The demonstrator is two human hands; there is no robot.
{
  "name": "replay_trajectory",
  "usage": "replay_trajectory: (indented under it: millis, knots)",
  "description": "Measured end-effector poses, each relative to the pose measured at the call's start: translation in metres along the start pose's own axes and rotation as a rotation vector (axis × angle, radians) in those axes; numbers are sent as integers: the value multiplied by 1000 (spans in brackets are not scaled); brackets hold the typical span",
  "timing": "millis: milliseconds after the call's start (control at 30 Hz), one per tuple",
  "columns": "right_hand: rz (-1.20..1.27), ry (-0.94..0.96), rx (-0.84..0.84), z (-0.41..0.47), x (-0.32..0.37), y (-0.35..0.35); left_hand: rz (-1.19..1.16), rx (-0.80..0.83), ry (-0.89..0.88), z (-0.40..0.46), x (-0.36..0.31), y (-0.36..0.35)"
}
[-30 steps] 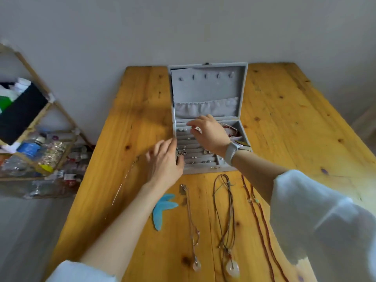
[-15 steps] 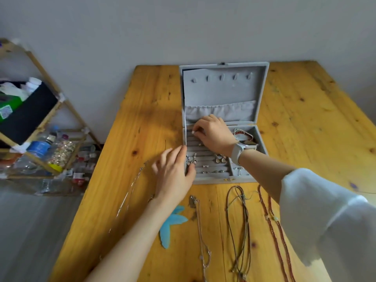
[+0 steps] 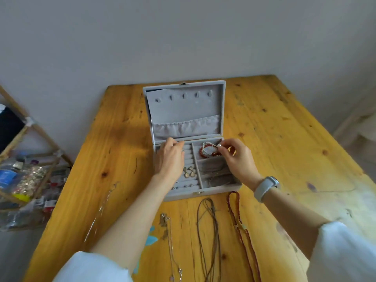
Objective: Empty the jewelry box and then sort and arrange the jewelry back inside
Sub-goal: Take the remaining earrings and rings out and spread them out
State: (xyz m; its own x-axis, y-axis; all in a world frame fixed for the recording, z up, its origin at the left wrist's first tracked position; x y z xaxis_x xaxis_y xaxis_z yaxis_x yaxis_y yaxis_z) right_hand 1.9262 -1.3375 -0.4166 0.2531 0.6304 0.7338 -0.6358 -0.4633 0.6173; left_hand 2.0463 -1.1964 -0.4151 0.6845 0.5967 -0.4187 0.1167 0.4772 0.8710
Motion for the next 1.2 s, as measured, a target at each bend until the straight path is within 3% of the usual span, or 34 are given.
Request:
replay_trajectory:
  millis: [500, 633, 800, 967, 1200]
  knots:
    - [72, -110, -68, -1, -40, 32, 20, 229, 7, 29, 2, 0]
    - [-150, -172, 26, 3, -66, 48, -38, 183, -31, 28, 2, 2]
    - [-300, -117, 165, 14, -70, 45, -100, 148, 2, 28, 4, 3]
    - [-361, -75, 221, 19, -67, 41, -191, 92, 48, 24, -1, 12]
    - [-370, -34, 260, 12, -66, 40, -328, 127, -41, 16, -57, 2]
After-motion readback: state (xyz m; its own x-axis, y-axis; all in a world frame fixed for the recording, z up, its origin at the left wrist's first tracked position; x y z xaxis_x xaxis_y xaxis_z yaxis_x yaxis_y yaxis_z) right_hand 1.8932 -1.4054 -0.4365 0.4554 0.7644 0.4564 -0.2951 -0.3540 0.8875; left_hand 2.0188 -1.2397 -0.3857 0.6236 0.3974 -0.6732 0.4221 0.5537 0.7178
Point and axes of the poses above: each hand's wrist, its own z-axis towards the middle knuckle, its own y-axis out of the back of the hand, x = y × z, the point moved 6 cm from there along z, towards the middle knuckle, and after that the axes turned 3 degrees about -z, right-handed, at the moved point
